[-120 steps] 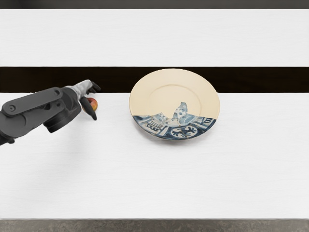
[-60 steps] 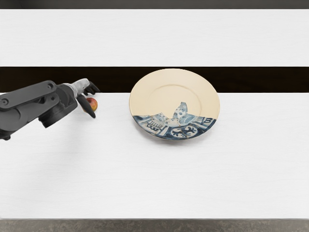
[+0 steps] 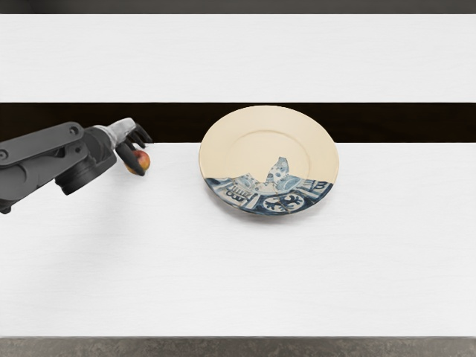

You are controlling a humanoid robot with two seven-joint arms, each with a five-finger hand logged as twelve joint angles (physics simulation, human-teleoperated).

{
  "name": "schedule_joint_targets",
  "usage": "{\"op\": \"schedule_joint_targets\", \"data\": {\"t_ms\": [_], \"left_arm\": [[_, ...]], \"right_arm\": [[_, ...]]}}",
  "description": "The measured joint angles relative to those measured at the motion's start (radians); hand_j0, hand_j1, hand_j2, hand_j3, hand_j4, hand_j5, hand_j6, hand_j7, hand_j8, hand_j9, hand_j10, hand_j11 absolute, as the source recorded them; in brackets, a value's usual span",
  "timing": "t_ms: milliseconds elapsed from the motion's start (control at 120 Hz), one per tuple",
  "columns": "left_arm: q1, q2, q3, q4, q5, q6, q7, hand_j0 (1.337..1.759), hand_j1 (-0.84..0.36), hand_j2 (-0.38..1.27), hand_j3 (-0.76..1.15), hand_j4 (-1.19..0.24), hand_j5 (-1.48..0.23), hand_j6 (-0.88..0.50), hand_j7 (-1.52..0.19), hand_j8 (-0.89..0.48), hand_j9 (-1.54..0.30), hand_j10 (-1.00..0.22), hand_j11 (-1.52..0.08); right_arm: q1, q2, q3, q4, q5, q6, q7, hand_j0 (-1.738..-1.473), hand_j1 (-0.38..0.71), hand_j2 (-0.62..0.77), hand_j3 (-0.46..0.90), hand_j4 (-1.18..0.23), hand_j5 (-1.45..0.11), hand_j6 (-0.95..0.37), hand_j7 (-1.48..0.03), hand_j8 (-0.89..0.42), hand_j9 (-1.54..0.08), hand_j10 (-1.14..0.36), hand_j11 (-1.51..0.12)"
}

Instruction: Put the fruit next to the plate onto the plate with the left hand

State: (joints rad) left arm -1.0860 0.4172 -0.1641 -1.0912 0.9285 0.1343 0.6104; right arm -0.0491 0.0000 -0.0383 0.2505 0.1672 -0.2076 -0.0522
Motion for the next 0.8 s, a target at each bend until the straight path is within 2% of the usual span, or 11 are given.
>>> {"op": "schedule_joint_targets", "data": {"t_ms": [200,225,275,358,367,400,592,617,675,692,800], "left_arm": [[0.001,0.002,0.016,0.0,0.001,-0.002,0.0,1.653,-0.18,0.0,0.0,-0.44,-0.62,-0.43,-0.62,-0.43,-0.61,-0.43,-0.62],[0.001,0.006,0.017,0.0,0.0,-0.002,-0.003,1.653,-0.18,0.03,0.0,-0.44,-0.63,-0.44,-0.63,-0.5,-0.49,-0.44,-0.6],[0.002,0.007,0.019,0.0,0.001,-0.001,-0.005,1.654,-0.2,0.05,0.0,-0.47,-0.64,-0.46,-0.64,-0.51,-0.47,-0.45,-0.6],[0.001,0.006,0.027,-0.001,0.005,0.001,-0.007,1.653,-0.23,0.05,0.0,-0.52,-0.67,-0.51,-0.68,-0.39,-0.68,-0.45,-0.58],[0.001,0.006,0.027,-0.001,0.006,0.001,-0.006,1.653,-0.23,0.05,0.0,-0.52,-0.67,-0.52,-0.68,-0.39,-0.69,-0.43,-0.63],[0.001,0.006,0.029,-0.001,0.006,0.001,-0.007,1.653,-0.26,0.07,0.0,-0.55,-0.7,-0.54,-0.71,-0.39,-0.69,-0.42,-0.65],[0.003,0.006,0.032,-0.001,0.009,-0.002,-0.007,1.643,-0.29,0.07,0.0,-0.7,-0.92,-0.42,-0.94,-0.32,-0.81,-0.35,-0.81],[0.003,0.006,0.032,-0.001,0.01,-0.002,-0.007,1.644,-0.31,0.16,0.0,-0.7,-0.94,-0.41,-0.96,-0.31,-0.85,-0.35,-0.82],[0.003,0.006,0.033,-0.001,0.009,-0.001,-0.007,1.645,-0.34,0.22,0.0,-0.71,-0.97,-0.39,-1.0,-0.33,-0.82,-0.36,-0.8],[0.003,0.005,0.033,-0.001,0.009,-0.001,-0.007,1.645,-0.35,0.24,0.0,-0.71,-0.98,-0.38,-1.01,-0.29,-0.87,-0.35,-0.79],[0.001,0.004,0.034,-0.001,0.008,-0.002,-0.004,1.645,-0.4,0.32,0.0,-0.67,-1.04,-0.32,-1.05,-0.26,-0.91,-0.32,-0.84]], "right_arm": [[0.0,0.0,0.0,0.001,0.0,0.0,0.0,-1.658,-0.31,-0.01,0.0,-0.04,-0.05,-0.04,-0.05,-0.04,-0.05,-0.04,-0.05],[0.0,0.0,0.0,0.001,0.0,0.0,0.0,-1.658,-0.31,-0.01,0.0,-0.04,-0.05,-0.04,-0.05,-0.04,-0.05,-0.04,-0.05],[0.0,0.0,0.0,0.001,0.0,0.0,0.0,-1.658,-0.31,-0.01,0.0,-0.04,-0.05,-0.04,-0.05,-0.04,-0.05,-0.04,-0.05],[0.0,0.0,0.0,0.001,0.0,0.0,0.0,-1.658,-0.31,-0.01,0.0,-0.04,-0.05,-0.04,-0.05,-0.04,-0.05,-0.04,-0.05],[0.0,0.0,0.0,0.001,0.0,0.0,0.0,-1.658,-0.31,-0.01,0.0,-0.04,-0.05,-0.04,-0.05,-0.04,-0.05,-0.04,-0.05],[0.0,0.0,0.0,0.001,0.0,0.0,0.0,-1.658,-0.31,-0.01,0.0,-0.04,-0.05,-0.04,-0.05,-0.04,-0.05,-0.04,-0.05],[0.0,0.0,0.0,0.001,0.0,0.0,0.0,-1.658,-0.31,-0.01,0.0,-0.04,-0.05,-0.04,-0.05,-0.04,-0.05,-0.04,-0.05],[0.0,0.0,0.0,0.001,0.0,0.0,0.0,-1.658,-0.31,-0.01,0.0,-0.04,-0.05,-0.04,-0.05,-0.04,-0.05,-0.04,-0.05],[0.0,0.0,0.0,0.001,0.0,0.0,0.0,-1.658,-0.31,-0.01,0.0,-0.04,-0.05,-0.04,-0.05,-0.04,-0.05,-0.04,-0.05],[0.0,0.0,0.0,0.001,0.0,0.0,0.0,-1.658,-0.31,-0.01,0.0,-0.04,-0.05,-0.04,-0.05,-0.04,-0.05,-0.04,-0.05],[0.0,0.0,0.0,0.001,0.0,0.0,0.0,-1.658,-0.31,-0.01,0.0,-0.04,-0.05,-0.04,-0.05,-0.04,-0.05,-0.04,-0.05]]}}
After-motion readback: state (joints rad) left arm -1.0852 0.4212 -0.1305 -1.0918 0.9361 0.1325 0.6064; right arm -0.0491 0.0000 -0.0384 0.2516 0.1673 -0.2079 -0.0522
